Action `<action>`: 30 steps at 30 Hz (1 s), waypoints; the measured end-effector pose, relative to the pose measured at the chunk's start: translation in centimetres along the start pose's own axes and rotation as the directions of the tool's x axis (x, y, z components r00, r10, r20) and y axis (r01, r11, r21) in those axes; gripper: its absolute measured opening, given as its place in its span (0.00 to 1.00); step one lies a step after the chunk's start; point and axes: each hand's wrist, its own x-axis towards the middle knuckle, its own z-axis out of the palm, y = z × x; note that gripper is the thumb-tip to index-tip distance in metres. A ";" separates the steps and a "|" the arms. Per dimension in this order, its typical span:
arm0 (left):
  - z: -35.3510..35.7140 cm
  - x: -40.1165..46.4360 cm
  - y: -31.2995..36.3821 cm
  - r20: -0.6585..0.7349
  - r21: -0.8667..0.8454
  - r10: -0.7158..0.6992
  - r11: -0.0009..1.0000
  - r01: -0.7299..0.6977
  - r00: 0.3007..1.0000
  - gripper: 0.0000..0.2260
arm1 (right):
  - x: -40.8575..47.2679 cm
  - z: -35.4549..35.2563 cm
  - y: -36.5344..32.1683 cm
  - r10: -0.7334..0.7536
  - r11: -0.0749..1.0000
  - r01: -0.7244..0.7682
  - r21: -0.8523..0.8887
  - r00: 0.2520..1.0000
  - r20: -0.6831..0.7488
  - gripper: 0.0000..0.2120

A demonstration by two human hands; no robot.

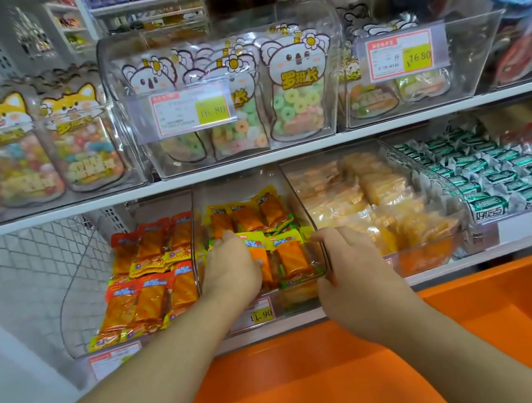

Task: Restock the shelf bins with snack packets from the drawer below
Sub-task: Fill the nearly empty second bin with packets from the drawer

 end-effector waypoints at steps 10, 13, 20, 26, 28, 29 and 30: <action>0.5 -0.3 -1.2 0.073 0.224 0.187 0.954 -0.199 0.980 0.14 | -0.1 0.1 0.4 -0.040 0.999 0.040 -0.014 0.999 0.001 0.23; 0.0 -1.6 -1.3 0.031 0.132 0.231 0.963 -0.233 0.972 0.17 | -0.3 0.0 0.4 -0.062 0.998 0.061 -0.033 0.998 -0.008 0.23; 0.2 -11.3 -4.4 -0.193 -0.329 0.420 0.824 -0.462 0.887 0.10 | -3.1 0.9 0.7 -0.218 0.975 0.217 -0.046 0.976 -0.007 0.17; 8.5 -18.7 -12.8 0.160 -0.349 0.312 0.905 -0.242 0.936 0.08 | -8.0 6.5 4.4 -0.003 0.986 0.064 -0.156 0.933 0.359 0.22; 11.8 -20.1 -15.8 0.328 -0.269 0.239 0.951 -0.153 0.914 0.10 | -10.1 9.0 6.5 0.123 0.970 0.005 -0.245 0.855 0.504 0.27; 13.3 -20.5 -17.1 0.410 -0.218 0.205 0.968 -0.123 0.889 0.11 | -11.1 10.3 7.6 0.183 0.957 -0.015 -0.288 0.805 0.565 0.29; 14.6 -20.9 -18.3 0.485 -0.173 0.174 0.980 -0.100 0.857 0.13 | -12.1 11.4 8.7 0.233 0.943 -0.021 -0.332 0.753 0.616 0.31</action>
